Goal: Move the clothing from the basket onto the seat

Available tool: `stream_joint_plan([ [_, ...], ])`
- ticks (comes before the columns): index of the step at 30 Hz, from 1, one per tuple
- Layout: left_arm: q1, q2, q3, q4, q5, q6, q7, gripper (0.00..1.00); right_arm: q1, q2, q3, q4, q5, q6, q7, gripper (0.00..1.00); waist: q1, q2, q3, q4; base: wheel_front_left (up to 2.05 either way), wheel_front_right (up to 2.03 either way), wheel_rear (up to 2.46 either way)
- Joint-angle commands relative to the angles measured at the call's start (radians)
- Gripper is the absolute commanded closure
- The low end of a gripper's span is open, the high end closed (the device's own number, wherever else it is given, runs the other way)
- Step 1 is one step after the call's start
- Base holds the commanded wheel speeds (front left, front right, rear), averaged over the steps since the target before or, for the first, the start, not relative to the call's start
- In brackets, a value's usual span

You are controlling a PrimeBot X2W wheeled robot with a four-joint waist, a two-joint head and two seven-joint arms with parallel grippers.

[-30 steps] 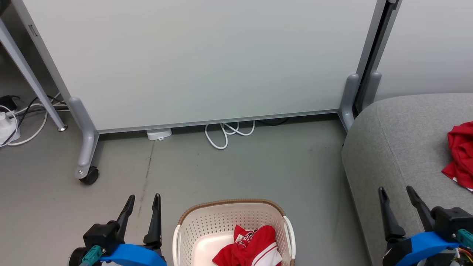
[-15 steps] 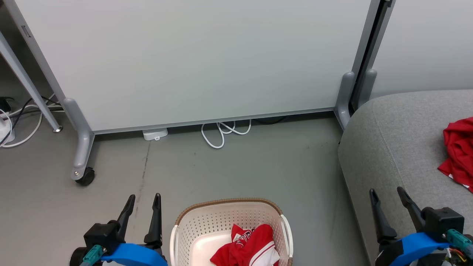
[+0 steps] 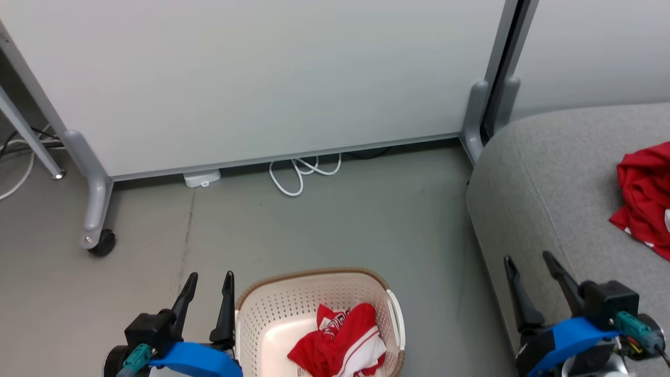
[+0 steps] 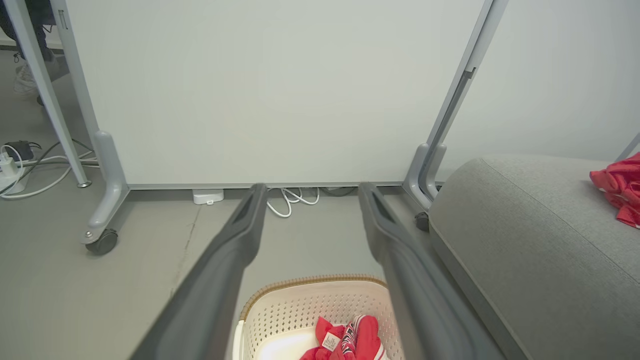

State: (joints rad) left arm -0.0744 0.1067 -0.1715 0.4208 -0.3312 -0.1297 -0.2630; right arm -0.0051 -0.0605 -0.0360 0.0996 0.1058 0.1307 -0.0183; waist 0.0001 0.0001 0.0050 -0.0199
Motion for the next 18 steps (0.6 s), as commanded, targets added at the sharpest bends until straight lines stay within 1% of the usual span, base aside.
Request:
stream_joint_plan([
  [1, -0.021, 0.0, 0.001, -0.003, 0.006, -0.001, -0.003, 0.0, -0.031, -0.008, 0.008, -0.009, 0.003, 0.0, -0.003, 0.0, -0.0001, -0.0001, 0.041, -0.021, 0.0, 0.0, 0.0],
  [4, -0.044, -0.002, -0.006, -0.001, 0.006, -0.001, -0.003, 0.0, -0.06, -0.015, 0.016, -0.018, 0.006, 0.0, -0.01, 0.0, -0.0001, -0.0001, 0.096, -0.043, 0.0, 0.0, 0.0],
  [11, -0.137, 0.008, -0.031, 0.033, 0.004, -0.001, -0.003, 0.0, -0.174, -0.019, 0.047, -0.033, 0.013, 0.0, -0.033, 0.0, -0.0001, -0.0001, 0.265, -0.103, 0.0, 0.0, 0.0],
  [18, -0.281, 0.013, -0.079, 0.163, -0.012, -0.001, -0.003, 0.0, -0.281, -0.01, 0.08, -0.023, 0.018, 0.0, -0.064, 0.0, -0.0001, -0.0001, 0.417, -0.154, 0.0, 0.0, 0.0],
])
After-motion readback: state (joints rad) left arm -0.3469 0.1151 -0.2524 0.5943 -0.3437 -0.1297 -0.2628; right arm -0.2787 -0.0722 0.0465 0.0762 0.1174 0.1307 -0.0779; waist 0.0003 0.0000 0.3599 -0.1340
